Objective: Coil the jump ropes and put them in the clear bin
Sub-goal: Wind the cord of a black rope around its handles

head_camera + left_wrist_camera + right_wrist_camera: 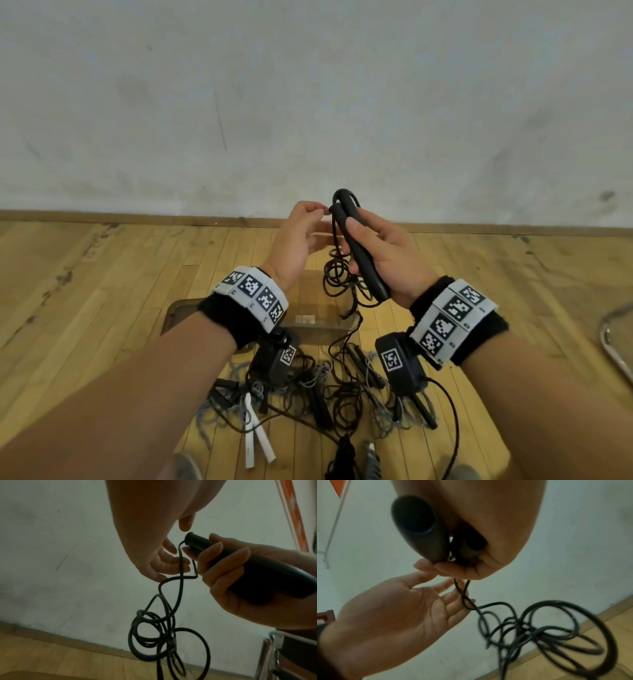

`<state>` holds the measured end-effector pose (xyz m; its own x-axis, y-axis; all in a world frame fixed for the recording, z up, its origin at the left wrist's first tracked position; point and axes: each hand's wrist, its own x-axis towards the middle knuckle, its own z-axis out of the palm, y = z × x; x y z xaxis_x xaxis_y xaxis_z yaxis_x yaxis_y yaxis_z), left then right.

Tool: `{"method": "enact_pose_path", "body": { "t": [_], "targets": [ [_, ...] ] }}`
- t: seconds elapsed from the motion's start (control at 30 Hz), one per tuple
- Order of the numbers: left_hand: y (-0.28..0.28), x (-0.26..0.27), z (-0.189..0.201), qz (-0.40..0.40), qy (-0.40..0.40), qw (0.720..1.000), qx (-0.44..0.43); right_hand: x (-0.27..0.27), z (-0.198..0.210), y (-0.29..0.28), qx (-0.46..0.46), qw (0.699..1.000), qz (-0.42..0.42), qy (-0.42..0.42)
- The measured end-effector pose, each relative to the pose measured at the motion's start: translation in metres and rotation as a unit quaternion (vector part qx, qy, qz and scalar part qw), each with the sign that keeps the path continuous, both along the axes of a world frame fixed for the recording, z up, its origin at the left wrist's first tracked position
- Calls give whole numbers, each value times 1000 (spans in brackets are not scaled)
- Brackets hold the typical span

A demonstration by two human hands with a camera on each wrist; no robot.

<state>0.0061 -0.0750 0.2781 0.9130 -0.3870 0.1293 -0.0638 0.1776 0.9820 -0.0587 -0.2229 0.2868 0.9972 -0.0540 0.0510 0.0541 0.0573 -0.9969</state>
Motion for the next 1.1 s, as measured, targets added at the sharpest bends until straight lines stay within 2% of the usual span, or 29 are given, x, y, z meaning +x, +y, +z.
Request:
{"method": "enact_pose_path", "body": {
  "t": [0.1,0.23,0.3,0.37,0.43,0.5,0.6,0.7,0.87,0.97,1.1],
  "targets": [
    [-3,-2,-6,-8,-17,998,62,2,-1,0,-8,1000,-3,-11],
    [-3,3,-12,17,-54,996,65,-1,5,2,59,996,59,11],
    [-4,0,-9,2,-57,998,-2,-4,9,4,82,992,92,22],
    [-7,-5,-7,-40,-10,995,-88,-6,11,5,102,989,100,28],
    [-10,-8,-5,-65,38,990,-116,-7,13,3,126,987,95,34],
    [-11,-8,-3,-71,48,992,-96,-9,16,1,142,984,98,42],
    [-8,-8,-1,-55,-9,998,11,-12,16,-1,135,987,81,38],
    [-4,-8,-4,-33,-40,995,89,-14,16,-6,87,996,25,25],
    [-1,-10,-7,7,-96,984,152,-11,7,-11,-47,996,-70,20],
    [-1,-12,-4,15,-103,982,156,-10,3,-9,-105,992,-70,0],
    [1,-16,0,22,-64,989,132,-10,0,-3,-189,981,-34,-27]
  ]
}}
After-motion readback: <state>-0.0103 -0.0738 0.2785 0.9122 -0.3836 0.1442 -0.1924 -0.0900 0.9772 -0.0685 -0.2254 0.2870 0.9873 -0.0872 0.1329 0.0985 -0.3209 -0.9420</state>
